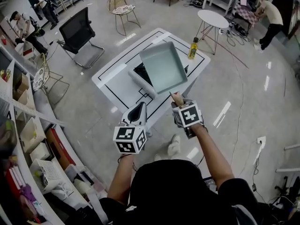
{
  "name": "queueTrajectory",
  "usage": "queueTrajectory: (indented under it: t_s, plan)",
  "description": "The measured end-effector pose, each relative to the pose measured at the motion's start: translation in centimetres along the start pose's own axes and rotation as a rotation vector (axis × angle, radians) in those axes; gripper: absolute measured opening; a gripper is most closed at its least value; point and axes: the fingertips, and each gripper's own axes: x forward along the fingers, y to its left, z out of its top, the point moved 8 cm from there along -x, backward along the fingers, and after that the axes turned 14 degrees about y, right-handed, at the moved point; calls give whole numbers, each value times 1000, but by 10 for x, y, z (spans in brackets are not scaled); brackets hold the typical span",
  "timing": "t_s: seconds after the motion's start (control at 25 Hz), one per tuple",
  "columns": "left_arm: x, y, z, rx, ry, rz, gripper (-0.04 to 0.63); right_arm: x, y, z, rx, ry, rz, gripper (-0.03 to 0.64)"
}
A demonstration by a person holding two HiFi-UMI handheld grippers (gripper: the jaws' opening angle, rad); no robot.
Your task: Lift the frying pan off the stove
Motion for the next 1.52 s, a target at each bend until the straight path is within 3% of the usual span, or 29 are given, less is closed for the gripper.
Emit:
queueTrajectory:
  t_s: [0.84,1.52]
  plan:
    - [1,-17,3,47,-7,-140,11,-39,10,-26,112,-18,-74,37]
    - [-36,-78,-15,27,-33,-138,11,-92,9,-89,126,-50,-58,37]
